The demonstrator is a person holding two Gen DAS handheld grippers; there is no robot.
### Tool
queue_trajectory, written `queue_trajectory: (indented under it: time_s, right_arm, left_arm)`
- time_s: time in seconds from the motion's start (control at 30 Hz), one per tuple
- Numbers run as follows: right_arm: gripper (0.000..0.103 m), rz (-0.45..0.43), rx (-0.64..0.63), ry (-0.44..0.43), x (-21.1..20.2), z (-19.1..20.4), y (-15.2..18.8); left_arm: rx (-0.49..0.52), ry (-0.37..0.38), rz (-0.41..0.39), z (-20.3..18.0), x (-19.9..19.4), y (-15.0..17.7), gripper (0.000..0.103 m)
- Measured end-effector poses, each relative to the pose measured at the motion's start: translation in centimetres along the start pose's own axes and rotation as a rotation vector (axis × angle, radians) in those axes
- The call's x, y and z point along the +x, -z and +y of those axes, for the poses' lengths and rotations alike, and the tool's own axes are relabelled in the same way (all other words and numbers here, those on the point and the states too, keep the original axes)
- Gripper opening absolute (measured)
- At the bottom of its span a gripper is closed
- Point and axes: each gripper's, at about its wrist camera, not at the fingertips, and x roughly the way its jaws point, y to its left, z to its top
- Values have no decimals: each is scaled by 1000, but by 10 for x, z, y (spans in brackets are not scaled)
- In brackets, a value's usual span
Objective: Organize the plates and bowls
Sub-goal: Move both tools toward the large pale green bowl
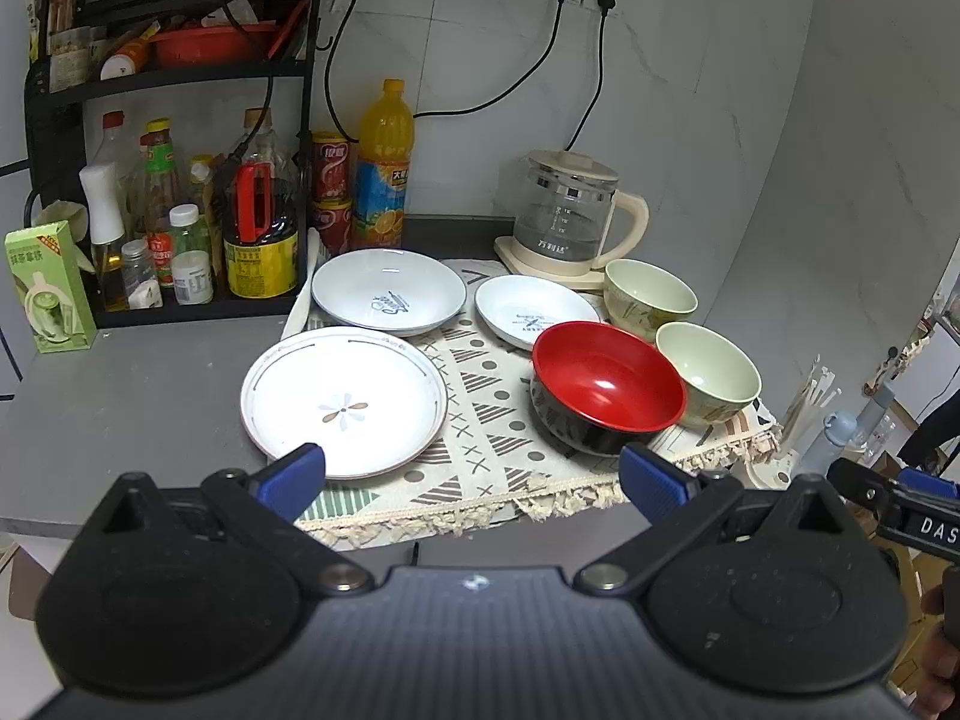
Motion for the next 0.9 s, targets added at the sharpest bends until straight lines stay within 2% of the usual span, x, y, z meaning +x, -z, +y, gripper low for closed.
queue_trajectory:
  time_s: [0.23, 0.47, 0.57, 0.9]
  right_arm:
    - [103, 15, 9, -7, 6, -3, -2]
    - [103, -13, 9, 41, 19, -12, -9]
    - [103, 3, 17, 55, 29, -19, -14]
    - [103, 42, 56, 36, 63, -34, -28]
  left_arm:
    - [-9, -3, 15, 1, 10, -1, 103]
    - [4, 13, 20, -5, 36, -9, 103]
    - [-4, 19, 41, -9, 50, -16, 103]
    - [9, 42, 33, -29, 88, -48, 103]
